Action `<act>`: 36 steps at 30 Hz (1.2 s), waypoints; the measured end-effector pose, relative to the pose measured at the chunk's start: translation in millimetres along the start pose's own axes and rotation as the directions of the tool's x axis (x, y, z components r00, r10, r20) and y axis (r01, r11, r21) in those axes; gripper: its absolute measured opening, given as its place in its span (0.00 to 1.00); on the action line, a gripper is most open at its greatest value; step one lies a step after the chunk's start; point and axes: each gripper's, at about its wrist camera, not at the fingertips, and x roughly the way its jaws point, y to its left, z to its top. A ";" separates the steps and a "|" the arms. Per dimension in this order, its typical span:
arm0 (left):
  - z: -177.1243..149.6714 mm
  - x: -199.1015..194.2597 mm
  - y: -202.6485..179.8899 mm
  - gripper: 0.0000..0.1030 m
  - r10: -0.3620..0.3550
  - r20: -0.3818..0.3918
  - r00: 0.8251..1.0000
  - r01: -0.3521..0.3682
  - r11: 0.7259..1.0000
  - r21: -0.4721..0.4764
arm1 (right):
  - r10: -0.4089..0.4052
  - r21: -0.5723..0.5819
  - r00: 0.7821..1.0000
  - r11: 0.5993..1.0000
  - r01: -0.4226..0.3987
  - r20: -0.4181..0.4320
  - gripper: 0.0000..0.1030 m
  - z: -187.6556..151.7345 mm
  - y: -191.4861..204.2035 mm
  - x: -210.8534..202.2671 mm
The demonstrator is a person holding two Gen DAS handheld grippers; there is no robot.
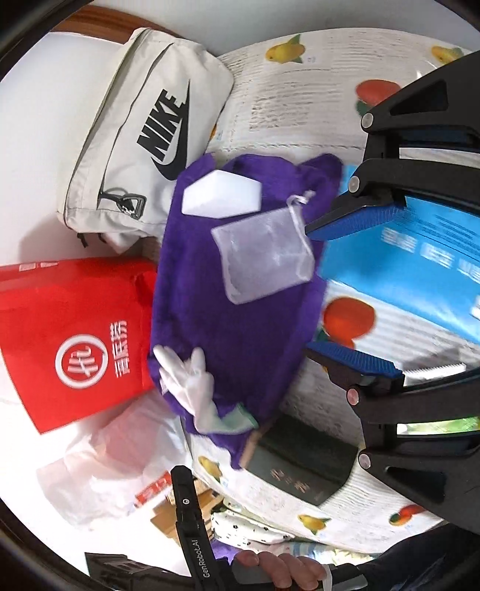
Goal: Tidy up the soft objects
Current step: 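Lift both grippers away from the towel toward the remaining items, then grasp the green tea packet with the right gripper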
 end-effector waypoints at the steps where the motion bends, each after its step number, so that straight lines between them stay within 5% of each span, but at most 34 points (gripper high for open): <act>1: -4.5 -2.5 1.6 0.64 0.004 -0.003 1.000 -0.004 1.000 -0.004 | 0.005 -0.003 1.000 1.000 -0.005 -0.001 0.55 -7.0 4.1 -3.7; 20: -121.1 -60.5 13.4 0.64 0.017 -0.063 0.998 -0.020 0.999 -0.043 | 0.147 -0.091 0.989 0.985 -0.149 -0.025 0.57 -98.2 70.6 -25.7; 36: -189.5 -71.1 38.3 0.64 0.016 -0.119 0.993 -0.027 0.995 -0.094 | 0.041 -0.282 0.996 0.958 -0.061 -0.073 0.65 -138.4 126.0 19.7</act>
